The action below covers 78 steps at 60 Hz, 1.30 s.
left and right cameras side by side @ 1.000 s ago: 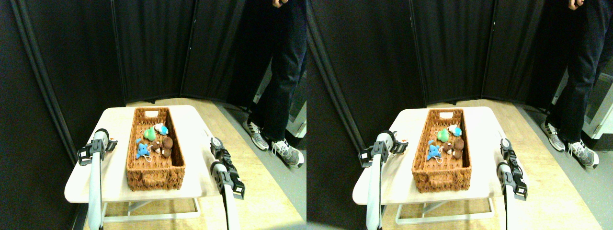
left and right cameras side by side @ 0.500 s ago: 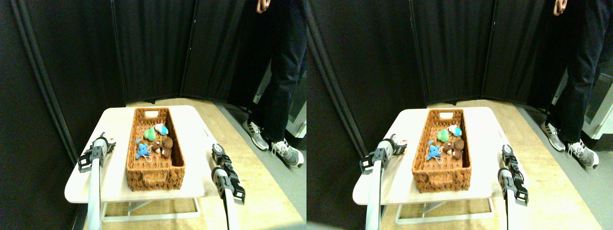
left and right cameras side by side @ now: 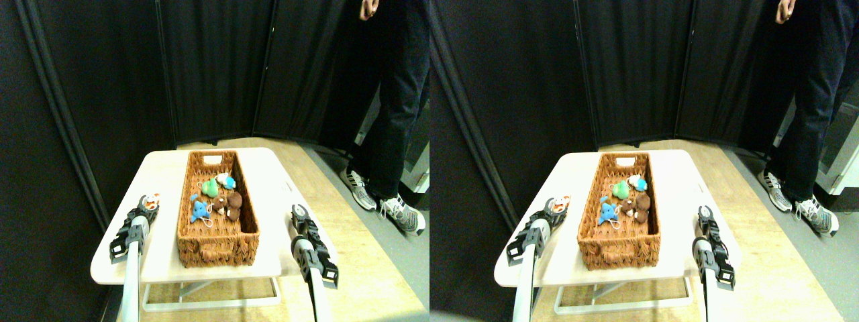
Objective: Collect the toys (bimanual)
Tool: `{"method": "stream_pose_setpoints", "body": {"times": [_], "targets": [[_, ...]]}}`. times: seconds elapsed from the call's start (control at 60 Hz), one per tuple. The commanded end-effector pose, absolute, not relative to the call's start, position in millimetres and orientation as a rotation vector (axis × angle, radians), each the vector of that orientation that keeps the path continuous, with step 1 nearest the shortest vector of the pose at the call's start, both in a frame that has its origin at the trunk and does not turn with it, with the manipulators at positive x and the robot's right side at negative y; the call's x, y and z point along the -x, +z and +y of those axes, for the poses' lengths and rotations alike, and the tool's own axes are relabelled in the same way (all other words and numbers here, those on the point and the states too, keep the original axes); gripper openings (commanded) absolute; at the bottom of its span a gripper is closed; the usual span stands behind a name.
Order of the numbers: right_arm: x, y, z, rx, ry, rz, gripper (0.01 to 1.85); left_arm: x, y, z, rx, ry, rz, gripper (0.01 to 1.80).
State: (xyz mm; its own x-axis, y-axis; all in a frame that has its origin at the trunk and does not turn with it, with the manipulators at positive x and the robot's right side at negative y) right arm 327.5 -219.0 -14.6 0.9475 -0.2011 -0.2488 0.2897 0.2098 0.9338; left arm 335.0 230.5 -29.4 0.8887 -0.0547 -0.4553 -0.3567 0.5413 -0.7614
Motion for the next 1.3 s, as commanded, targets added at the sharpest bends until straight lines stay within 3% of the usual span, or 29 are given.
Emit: {"method": "stream_pose_setpoints", "body": {"times": [0.017, 0.5, 0.617, 0.717, 0.783, 1.1, 1.3], "targets": [[-331, -4, -215, -1.324, -0.302, 0.043, 0.01, -338, -28.6, 230, 0.984, 0.176, 0.451, 0.38], [-334, -10, -208, -1.313, -0.25, 0.086, 0.01, -347, -44.7, 231, 1.038, 0.205, 0.453, 0.37], [-335, -10, -207, -1.319, -0.241, 0.089, 0.01, -349, -46.8, 230, 1.093, 0.246, 0.433, 0.3], [-335, -10, -206, -1.321, -0.261, 0.077, 0.01, -351, -48.7, 225, 1.092, 0.239, 0.39, 0.01], [-336, -10, -206, -1.336, -0.271, 0.073, 0.01, -353, -49.4, 224, 1.058, 0.238, 0.382, 0.01], [-335, -10, -204, -1.345, -0.27, 0.065, 0.01, -348, -35.8, 223, 1.037, 0.24, 0.362, 0.01], [-332, -10, -205, -1.337, -0.263, 0.068, 0.01, -341, -19.3, 225, 0.997, 0.171, 0.361, 0.01]]}}
